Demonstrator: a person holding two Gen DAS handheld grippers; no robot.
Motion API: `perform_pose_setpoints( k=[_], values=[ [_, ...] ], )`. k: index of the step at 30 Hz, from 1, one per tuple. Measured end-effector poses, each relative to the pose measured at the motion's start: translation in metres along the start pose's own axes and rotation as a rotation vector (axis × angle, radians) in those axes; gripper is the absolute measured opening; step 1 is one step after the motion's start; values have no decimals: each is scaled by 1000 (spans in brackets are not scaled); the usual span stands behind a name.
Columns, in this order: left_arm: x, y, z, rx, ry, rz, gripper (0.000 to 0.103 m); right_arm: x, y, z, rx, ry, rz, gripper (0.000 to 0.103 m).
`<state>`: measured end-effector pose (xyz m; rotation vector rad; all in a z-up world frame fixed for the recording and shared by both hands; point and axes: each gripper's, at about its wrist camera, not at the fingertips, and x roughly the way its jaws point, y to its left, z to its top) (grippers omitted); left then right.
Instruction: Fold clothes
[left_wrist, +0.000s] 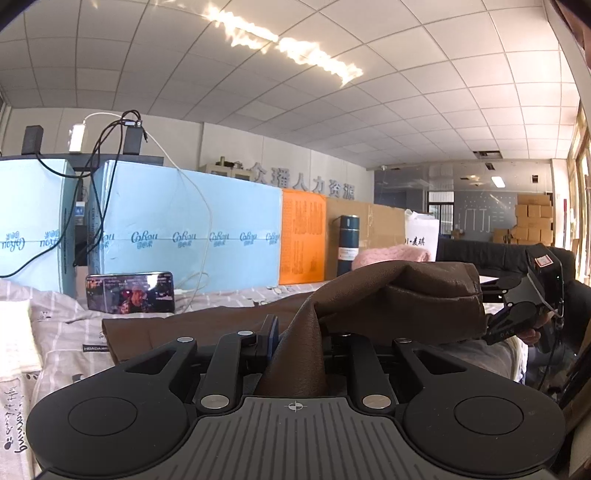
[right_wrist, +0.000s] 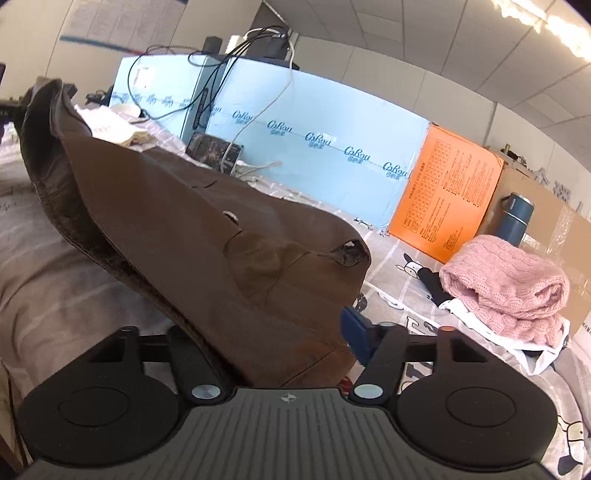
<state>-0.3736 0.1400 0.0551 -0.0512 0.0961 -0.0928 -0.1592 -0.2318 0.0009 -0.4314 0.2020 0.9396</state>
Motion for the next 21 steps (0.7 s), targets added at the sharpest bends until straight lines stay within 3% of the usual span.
perform_pose_setpoints(
  k=[1, 2, 7, 11, 14, 19, 21],
  values=[
    [3, 3, 2, -11, -2, 12, 18, 1, -8, 3, 28, -28, 10, 31],
    [6, 6, 5, -19, -1, 30, 18, 3, -15, 7, 56, -55, 20, 27],
    [33, 33, 25, -75, 35, 113, 18, 26, -52, 38, 131, -169, 41, 20],
    [65, 63, 39, -127, 102, 139, 18, 61, -72, 57, 163, -202, 86, 16],
    [95, 89, 41, -163, 178, 139, 18, 98, -88, 65, 248, -165, 111, 16],
    [144, 124, 26, -250, 310, 139, 19, 152, -98, 62, 373, -13, 94, 16],
    [154, 132, 20, -292, 325, 152, 23, 158, -99, 59, 410, 20, 79, 19]
  ],
)
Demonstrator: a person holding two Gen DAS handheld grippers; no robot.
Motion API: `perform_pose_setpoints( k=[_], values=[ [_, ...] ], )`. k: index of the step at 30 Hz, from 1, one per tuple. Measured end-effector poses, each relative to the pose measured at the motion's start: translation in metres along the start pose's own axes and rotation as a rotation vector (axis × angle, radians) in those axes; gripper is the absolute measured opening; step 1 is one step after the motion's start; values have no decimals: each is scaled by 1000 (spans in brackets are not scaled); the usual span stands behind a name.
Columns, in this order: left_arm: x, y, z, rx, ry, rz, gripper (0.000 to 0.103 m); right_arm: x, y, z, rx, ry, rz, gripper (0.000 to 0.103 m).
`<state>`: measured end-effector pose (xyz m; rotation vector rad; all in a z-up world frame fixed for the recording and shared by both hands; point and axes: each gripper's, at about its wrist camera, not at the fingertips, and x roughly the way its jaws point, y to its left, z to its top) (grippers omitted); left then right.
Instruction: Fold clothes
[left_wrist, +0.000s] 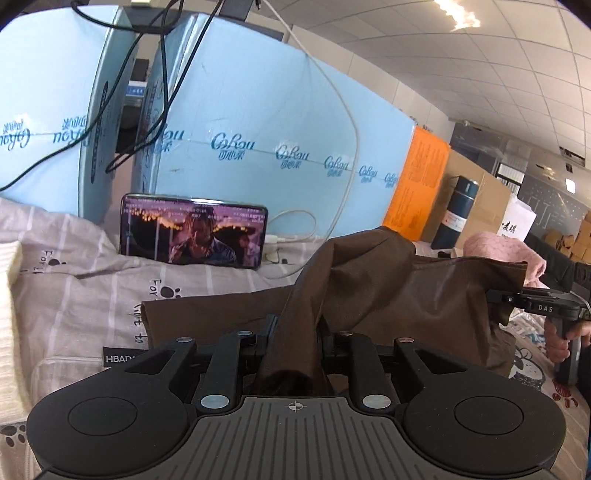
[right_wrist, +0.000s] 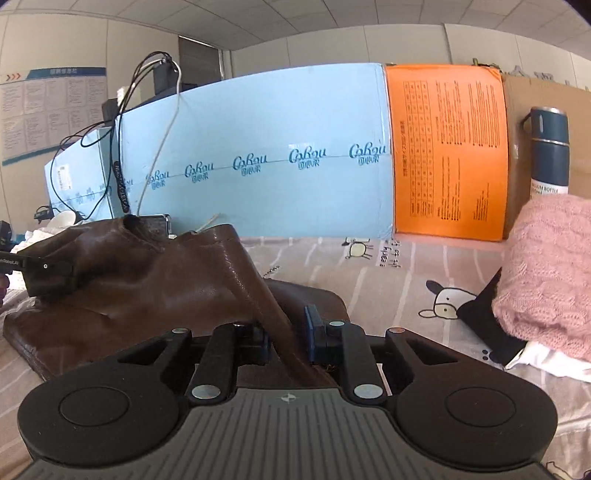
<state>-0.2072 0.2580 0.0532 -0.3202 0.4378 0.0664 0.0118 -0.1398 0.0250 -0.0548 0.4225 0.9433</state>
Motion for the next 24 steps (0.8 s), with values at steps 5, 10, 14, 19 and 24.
perform_pose_setpoints(
  k=[5, 10, 14, 19, 24],
  values=[
    [3, 22, -3, -122, 32, -22, 60, 4, -2, 4, 172, 27, -73, 39],
    [-7, 27, -5, -157, 66, -72, 89, 7, -5, 13, 393, 33, -140, 54],
    [-16, 21, -8, -122, 63, 22, 89, 5, -6, 12, 417, -10, -210, 55],
    [-23, 30, -9, -159, 23, 99, 85, 8, -16, 2, 450, -10, -226, 37],
    [-17, 22, -8, -83, -11, 152, 28, 11, -22, -4, 461, -22, -287, 32]
  ],
)
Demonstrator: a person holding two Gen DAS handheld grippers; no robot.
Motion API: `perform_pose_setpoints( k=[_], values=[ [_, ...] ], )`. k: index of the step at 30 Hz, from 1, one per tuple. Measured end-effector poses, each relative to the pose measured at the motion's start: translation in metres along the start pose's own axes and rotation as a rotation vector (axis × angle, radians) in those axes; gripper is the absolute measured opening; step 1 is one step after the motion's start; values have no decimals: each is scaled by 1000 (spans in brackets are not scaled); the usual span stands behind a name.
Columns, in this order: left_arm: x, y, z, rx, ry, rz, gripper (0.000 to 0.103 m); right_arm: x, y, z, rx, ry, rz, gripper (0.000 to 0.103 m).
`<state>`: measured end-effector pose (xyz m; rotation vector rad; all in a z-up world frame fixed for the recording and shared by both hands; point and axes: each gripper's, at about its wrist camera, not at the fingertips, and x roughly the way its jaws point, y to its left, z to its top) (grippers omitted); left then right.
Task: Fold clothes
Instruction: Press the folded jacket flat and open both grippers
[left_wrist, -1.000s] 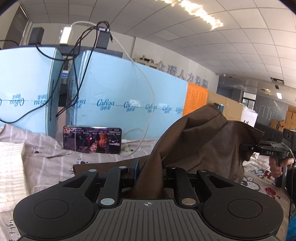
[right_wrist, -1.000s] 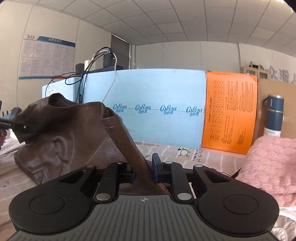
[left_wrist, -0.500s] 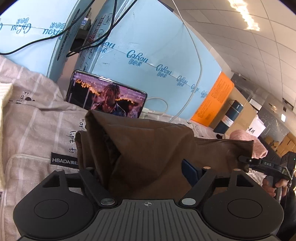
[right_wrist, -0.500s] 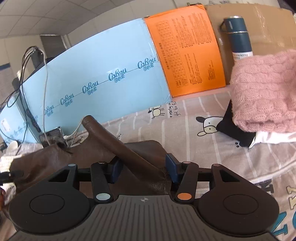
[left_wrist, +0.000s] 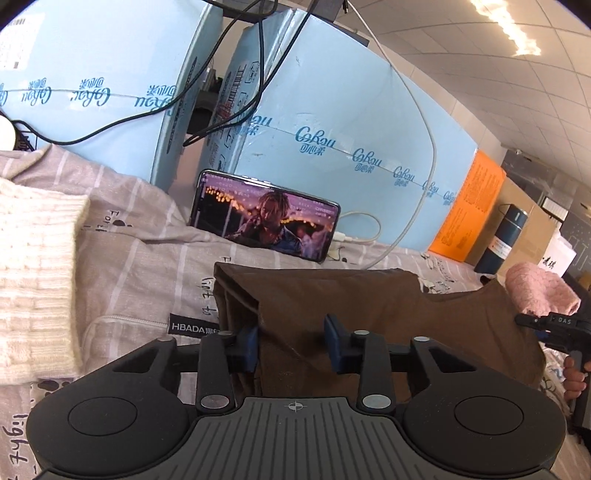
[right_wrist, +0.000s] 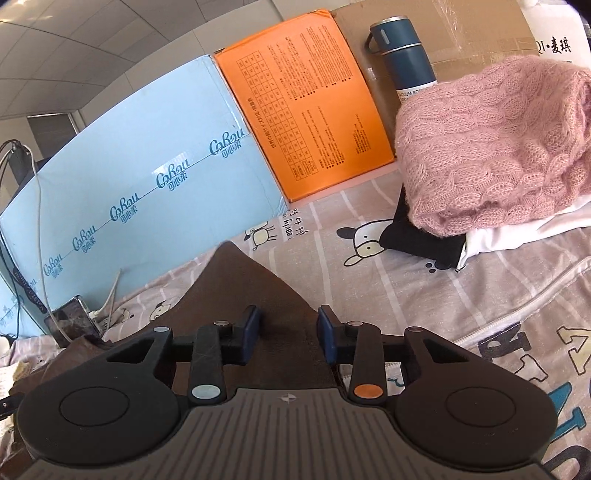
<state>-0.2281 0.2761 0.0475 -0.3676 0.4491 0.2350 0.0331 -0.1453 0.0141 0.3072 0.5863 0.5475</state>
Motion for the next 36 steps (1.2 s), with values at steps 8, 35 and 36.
perform_pose_setpoints(
  k=[8, 35, 36],
  values=[
    [6, -7, -2, 51, 3, 83, 38, -13, -4, -1, 27, -66, -31, 62],
    [-17, -21, -26, 31, 84, 63, 86, 3, 12, -32, 504, 71, 75, 76],
    [-17, -20, -25, 25, 83, 62, 86, 6, 13, -34, 520, 65, 74, 62]
  ],
)
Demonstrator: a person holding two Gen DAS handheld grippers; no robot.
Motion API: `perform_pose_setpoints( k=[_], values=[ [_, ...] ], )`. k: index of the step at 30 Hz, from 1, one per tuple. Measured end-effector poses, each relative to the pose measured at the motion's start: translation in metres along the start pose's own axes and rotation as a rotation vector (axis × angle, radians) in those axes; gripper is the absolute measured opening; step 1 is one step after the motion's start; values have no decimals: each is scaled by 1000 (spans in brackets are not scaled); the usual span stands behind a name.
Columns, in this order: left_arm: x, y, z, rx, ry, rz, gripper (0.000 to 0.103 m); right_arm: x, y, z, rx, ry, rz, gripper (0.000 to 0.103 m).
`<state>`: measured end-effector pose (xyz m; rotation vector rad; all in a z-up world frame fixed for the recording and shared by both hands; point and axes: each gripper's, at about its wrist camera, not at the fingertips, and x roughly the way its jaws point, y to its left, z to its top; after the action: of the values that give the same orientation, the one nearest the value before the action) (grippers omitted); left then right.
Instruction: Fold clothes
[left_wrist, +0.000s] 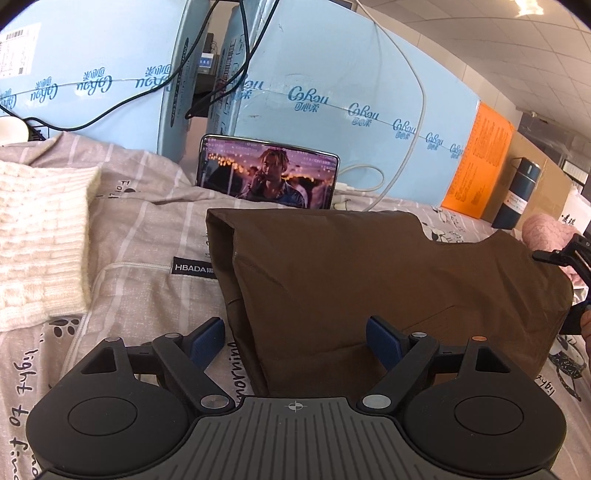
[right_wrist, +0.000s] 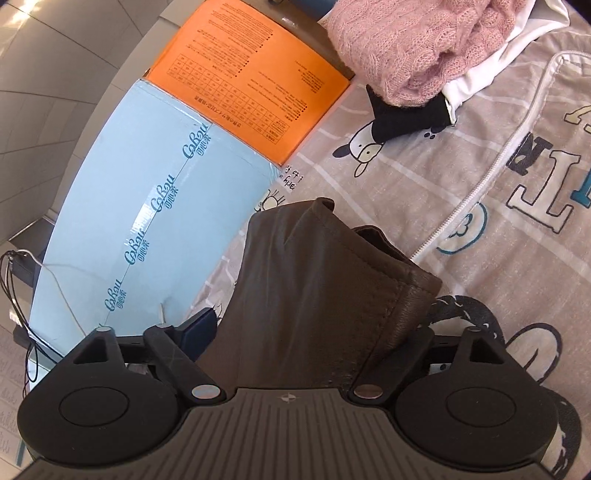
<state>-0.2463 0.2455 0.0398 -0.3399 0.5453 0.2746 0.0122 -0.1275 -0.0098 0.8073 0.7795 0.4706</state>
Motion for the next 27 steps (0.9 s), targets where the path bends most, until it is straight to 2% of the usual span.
perform_pose_setpoints(
  k=[1, 2, 4, 5, 10, 13, 18, 23, 27],
  values=[
    [0, 1, 0, -6, 0, -1, 86, 2, -2, -1, 22, 0, 7, 36],
    [0, 2, 1, -11, -1, -2, 86, 1, -3, -3, 30, -2, 7, 26],
    [0, 2, 1, -12, 0, -2, 86, -8, -2, -4, 6, -24, 4, 12],
    [0, 2, 1, -10, -1, -1, 86, -13, -2, -5, -3, -34, 6, 9],
    [-2, 1, 1, 1, -25, -27, 86, -55, 0, -1, -37, -114, 35, 5],
    [-5, -1, 0, 12, -48, -37, 86, -77, -4, 6, -37, -176, -15, 5],
    [-4, -7, -1, 51, -44, -13, 86, -97, 5, 16, -123, -266, -136, 5],
    [8, -21, -4, 147, 18, 59, 87, -104, 53, -2, -300, -281, -70, 7],
    [10, -19, -5, 148, 35, 69, 90, -102, 101, -30, -448, -258, 1, 7]
  ],
)
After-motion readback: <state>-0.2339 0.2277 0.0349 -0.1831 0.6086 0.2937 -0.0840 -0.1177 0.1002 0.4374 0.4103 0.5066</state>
